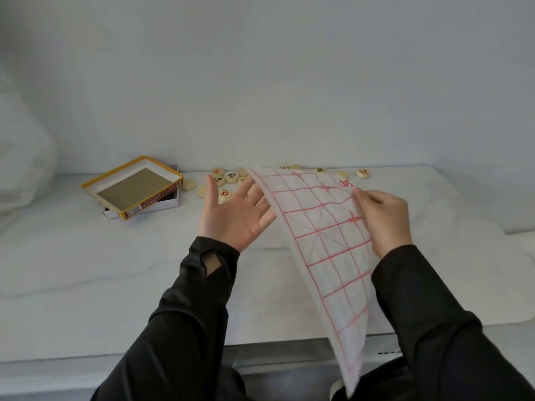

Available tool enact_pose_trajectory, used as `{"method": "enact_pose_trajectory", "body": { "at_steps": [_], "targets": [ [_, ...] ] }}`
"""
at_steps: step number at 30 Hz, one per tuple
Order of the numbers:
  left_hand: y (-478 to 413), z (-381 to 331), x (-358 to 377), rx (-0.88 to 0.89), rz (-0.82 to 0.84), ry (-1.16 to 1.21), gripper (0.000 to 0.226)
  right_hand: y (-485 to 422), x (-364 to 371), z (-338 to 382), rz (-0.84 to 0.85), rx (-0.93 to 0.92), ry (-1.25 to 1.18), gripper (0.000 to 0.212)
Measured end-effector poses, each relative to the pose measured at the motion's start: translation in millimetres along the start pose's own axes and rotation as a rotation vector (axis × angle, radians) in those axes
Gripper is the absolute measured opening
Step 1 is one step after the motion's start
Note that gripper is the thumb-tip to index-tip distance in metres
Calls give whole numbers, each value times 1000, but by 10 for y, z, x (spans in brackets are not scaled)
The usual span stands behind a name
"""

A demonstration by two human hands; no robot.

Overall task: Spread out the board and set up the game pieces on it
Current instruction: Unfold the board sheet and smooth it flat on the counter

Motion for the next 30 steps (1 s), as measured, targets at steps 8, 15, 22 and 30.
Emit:
{"method": "enact_pose_trajectory", "body": {
  "at_steps": [8, 15, 22, 30],
  "targets": [
    [-40, -138, -151, 121, -593, -412, 37, 230, 24, 525, -537, -848, 480, 25],
    [38, -226, -183, 151, -748, -395, 34, 331, 705, 244, 59, -1035, 912, 39],
    [72, -434, -247, 216, -940, -495, 36, 279, 824, -239, 732, -224, 1112, 44],
    [-39, -38, -116, -267, -619, -1565, 24, 193, 690, -156, 546, -166, 847, 41]
  ]
}}
Point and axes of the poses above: each hand's wrist, its own y-axis away from the middle knuckle, its own x-axis out of the palm, z = x × y, the point moved 2 cm from there along -y, towards the middle knuckle, and after that the axes turned 14 degrees about z, right-handed, at the moved point
